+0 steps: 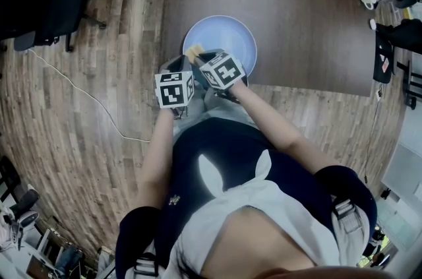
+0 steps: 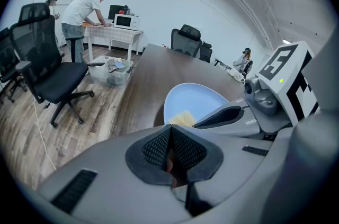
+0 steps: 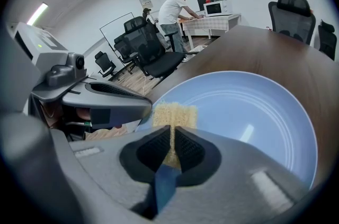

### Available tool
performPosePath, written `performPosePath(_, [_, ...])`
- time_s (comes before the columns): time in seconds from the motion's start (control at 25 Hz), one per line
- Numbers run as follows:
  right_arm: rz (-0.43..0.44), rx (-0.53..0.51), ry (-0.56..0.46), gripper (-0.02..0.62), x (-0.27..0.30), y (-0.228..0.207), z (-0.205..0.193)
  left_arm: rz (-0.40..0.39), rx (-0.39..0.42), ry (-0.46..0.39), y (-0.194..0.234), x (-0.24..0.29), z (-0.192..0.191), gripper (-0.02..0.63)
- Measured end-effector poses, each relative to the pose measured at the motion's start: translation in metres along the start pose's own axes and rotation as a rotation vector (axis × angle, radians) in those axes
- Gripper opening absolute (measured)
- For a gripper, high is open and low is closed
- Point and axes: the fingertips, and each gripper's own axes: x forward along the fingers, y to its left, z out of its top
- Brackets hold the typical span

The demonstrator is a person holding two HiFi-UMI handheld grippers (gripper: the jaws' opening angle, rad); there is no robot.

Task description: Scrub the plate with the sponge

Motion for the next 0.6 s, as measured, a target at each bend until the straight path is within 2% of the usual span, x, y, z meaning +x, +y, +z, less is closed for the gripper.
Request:
performPosePath(0.28, [0.036,-0.007,0.010,0.023,-0.001,0.010,-0.003,0.006,0.001,-0.001,0.001,-0.002,0.001,0.008])
performPosePath(0.6, [0.040,-0.027,0.020,0.023,-0.003,0.014,-0.009,0.010,-0.002,0.000,0.000,-0.002,0.002,0.008])
